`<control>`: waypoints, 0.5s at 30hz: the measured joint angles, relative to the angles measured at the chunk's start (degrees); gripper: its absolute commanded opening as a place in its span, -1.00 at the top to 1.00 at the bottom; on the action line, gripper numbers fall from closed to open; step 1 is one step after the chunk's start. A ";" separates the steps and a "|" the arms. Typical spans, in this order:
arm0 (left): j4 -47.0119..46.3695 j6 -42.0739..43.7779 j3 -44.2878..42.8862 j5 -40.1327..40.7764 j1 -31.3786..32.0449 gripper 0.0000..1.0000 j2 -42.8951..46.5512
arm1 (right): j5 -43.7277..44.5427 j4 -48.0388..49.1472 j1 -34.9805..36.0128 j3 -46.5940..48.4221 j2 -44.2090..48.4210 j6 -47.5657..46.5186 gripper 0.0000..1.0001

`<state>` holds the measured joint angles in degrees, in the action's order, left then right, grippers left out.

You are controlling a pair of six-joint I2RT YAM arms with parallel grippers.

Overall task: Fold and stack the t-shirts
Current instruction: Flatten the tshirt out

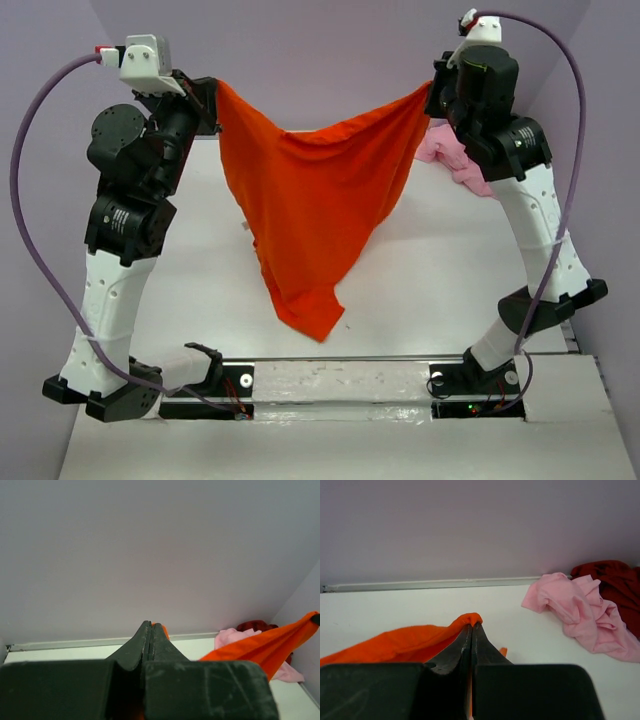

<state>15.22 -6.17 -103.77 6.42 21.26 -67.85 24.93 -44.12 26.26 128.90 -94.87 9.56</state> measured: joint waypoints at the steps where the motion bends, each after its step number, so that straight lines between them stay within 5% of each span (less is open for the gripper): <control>1: 0.15 0.00 0.00 0.00 0.00 1.00 0.00 | 0.11 -0.26 0.00 0.33 0.42 -0.31 1.00; 15: 2.19 1.68 -0.92 1.77 1.33 1.00 17.05 | 2.38 2.34 0.00 -3.45 30.73 -2.75 1.00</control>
<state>17.41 -4.49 -104.68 8.19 22.59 -50.81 27.31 -41.78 26.26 125.45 -64.14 6.81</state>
